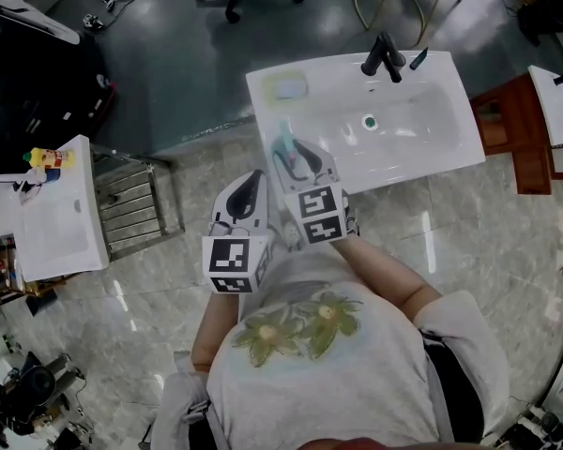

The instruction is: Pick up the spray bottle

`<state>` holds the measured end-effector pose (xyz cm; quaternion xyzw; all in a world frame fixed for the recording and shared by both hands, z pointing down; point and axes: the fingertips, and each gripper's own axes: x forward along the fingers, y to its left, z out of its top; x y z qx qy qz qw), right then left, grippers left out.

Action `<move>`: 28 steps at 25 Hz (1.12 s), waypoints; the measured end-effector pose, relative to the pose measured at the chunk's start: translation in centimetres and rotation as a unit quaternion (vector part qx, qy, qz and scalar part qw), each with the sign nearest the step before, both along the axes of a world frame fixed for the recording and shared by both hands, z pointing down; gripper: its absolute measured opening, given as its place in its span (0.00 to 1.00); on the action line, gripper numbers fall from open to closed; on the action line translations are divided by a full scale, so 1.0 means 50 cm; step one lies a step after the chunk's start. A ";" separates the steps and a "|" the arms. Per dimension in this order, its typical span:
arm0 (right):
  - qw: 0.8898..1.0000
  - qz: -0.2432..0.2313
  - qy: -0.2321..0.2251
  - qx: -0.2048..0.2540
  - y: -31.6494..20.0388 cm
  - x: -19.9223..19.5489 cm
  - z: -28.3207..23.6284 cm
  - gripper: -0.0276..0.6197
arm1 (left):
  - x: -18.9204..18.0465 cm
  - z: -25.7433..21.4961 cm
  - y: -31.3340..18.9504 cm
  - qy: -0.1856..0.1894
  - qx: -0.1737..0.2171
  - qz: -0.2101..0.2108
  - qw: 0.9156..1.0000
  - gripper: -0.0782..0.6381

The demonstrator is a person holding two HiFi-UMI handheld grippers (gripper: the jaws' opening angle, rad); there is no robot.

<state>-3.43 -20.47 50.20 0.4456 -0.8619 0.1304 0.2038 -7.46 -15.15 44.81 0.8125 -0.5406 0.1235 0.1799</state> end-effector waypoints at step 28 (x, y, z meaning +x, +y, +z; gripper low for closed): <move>1.000 0.017 0.002 -0.007 -0.026 0.004 0.023 0.18 | -0.014 0.006 -0.011 -0.002 -0.005 0.002 1.000 0.12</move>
